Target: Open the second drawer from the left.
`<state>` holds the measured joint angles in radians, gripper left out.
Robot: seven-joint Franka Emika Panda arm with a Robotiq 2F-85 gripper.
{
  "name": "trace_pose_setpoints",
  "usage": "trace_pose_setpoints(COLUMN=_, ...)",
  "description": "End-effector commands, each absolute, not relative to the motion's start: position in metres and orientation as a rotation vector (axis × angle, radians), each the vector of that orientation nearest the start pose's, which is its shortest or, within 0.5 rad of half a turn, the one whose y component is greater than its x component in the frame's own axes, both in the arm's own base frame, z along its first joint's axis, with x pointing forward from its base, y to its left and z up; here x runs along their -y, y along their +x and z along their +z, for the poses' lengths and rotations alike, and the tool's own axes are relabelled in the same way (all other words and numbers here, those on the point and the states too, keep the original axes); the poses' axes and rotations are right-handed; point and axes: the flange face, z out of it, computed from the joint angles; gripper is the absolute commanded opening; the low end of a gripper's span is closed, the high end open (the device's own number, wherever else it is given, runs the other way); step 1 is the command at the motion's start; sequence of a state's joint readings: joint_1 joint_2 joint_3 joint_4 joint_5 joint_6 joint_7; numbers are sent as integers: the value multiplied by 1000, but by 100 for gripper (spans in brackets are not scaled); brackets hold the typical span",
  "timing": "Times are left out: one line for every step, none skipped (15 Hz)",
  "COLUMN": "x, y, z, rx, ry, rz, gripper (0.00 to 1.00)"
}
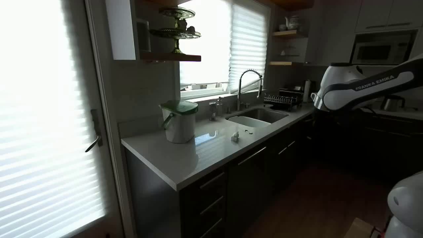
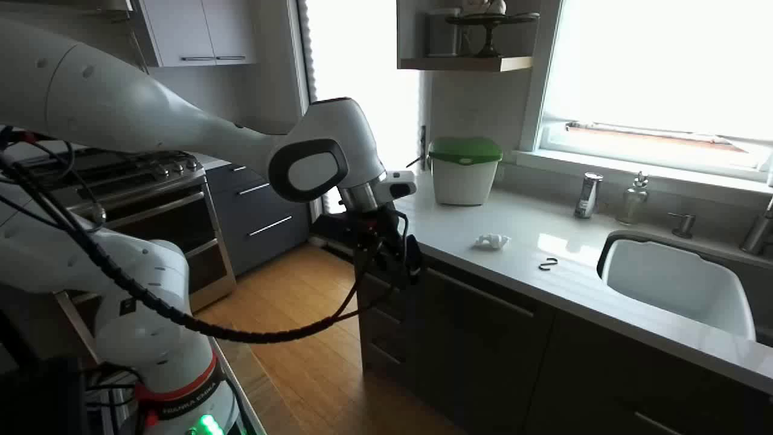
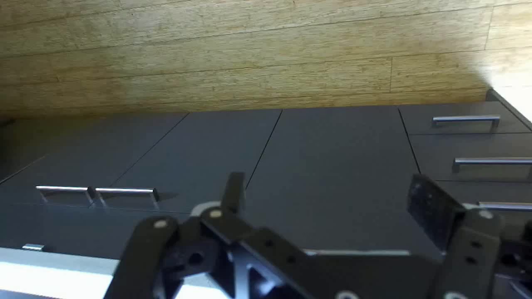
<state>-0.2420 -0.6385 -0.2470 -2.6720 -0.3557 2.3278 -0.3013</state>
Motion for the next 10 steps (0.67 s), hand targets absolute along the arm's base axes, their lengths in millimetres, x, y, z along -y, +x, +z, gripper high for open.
trace_pose_setpoints(x=182, y=330, z=456, rx=78, ry=-3361, rz=-366, gripper=100)
trace_pose_setpoints(x=182, y=330, z=455, rx=78, ry=-3361, rz=-366, gripper=100)
trace_pose_setpoints(x=182, y=330, z=455, rx=78, ry=-3361, rz=-366, gripper=100)
trace_pose_setpoints(x=182, y=330, z=455, rx=78, ry=-3361, rz=-366, gripper=100)
trace_pose_setpoints(x=182, y=330, z=455, rx=78, ry=-3361, rz=-366, gripper=100)
trace_pose_setpoints(x=182, y=330, z=455, rx=78, ry=-3361, rz=-366, gripper=100)
trace_pose_setpoints(x=182, y=330, z=455, rx=78, ry=-3361, rz=-366, gripper=100)
trace_pose_setpoints(x=182, y=330, z=455, rx=78, ry=-3361, rz=-366, gripper=100)
trace_pose_setpoints(x=186, y=340, z=455, rx=9, ry=-3316, rz=-443, gripper=100)
trace_pose_setpoints(x=187, y=345, z=453, rx=-57, ry=-3270, rz=-459, gripper=100)
